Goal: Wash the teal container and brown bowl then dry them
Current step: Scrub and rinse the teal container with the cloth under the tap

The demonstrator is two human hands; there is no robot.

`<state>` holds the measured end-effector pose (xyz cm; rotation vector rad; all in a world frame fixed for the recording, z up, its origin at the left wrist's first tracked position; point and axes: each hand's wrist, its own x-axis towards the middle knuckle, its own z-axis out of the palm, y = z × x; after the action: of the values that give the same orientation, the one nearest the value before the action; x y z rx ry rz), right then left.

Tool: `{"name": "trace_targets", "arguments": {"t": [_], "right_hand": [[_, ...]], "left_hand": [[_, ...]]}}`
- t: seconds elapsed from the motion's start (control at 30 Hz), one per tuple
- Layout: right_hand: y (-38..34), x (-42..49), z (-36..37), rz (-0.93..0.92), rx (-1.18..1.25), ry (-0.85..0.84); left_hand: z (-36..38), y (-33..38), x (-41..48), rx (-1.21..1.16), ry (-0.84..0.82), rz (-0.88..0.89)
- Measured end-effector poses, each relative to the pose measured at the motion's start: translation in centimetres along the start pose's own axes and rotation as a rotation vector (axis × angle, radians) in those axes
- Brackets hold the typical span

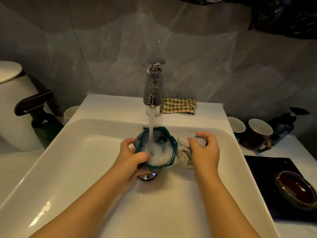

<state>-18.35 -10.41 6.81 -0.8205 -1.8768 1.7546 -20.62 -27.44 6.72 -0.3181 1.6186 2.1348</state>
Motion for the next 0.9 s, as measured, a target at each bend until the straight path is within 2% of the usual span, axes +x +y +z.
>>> {"name": "trace_targets", "arguments": {"t": [0.07, 0.13, 0.2, 0.3, 0.37, 0.43, 0.5, 0.6, 0.67, 0.7, 0.77, 0.9], "right_hand": [[0.01, -0.02, -0.08, -0.004, -0.003, 0.001], [0.0, -0.01, -0.05, -0.007, -0.005, -0.004], [-0.03, 0.0, 0.0, -0.005, -0.01, -0.009], [-0.1, 0.06, -0.03, -0.001, -0.017, 0.0], [-0.23, 0.06, -0.05, 0.003, -0.013, 0.005], [-0.31, -0.04, 0.0, 0.006, -0.007, 0.001], [-0.32, -0.16, -0.03, 0.012, 0.004, -0.006], [-0.17, -0.16, -0.14, 0.0, 0.003, -0.008], [-0.1, -0.12, -0.12, -0.012, -0.007, -0.01], [-0.07, -0.11, -0.07, -0.014, -0.009, -0.011], [-0.05, -0.14, -0.02, -0.009, -0.009, -0.014], [-0.08, -0.07, -0.16, 0.001, -0.01, -0.006]], "left_hand": [[-0.1, 0.11, -0.03, 0.26, 0.104, 0.152], [-0.26, 0.21, 0.08, 0.349, 0.166, 0.162], [-0.34, 0.28, 0.08, 0.234, 0.165, -0.014], [-0.56, 0.09, 0.04, -0.124, 0.0, -0.306], [-0.53, 0.11, -0.21, -0.328, -0.094, -0.351], [-0.39, 0.18, -0.36, -0.381, -0.163, -0.316], [-0.01, 0.15, -0.38, -0.285, -0.145, -0.209], [0.11, 0.14, -0.28, 0.017, 0.055, 0.05], [-0.04, 0.23, -0.17, 0.174, 0.141, 0.131], [-0.06, 0.34, -0.25, 0.188, 0.167, 0.11], [-0.31, 0.42, -0.14, 0.122, 0.142, -0.038], [-0.85, 0.32, -0.23, -0.272, -0.042, -0.359]]}}
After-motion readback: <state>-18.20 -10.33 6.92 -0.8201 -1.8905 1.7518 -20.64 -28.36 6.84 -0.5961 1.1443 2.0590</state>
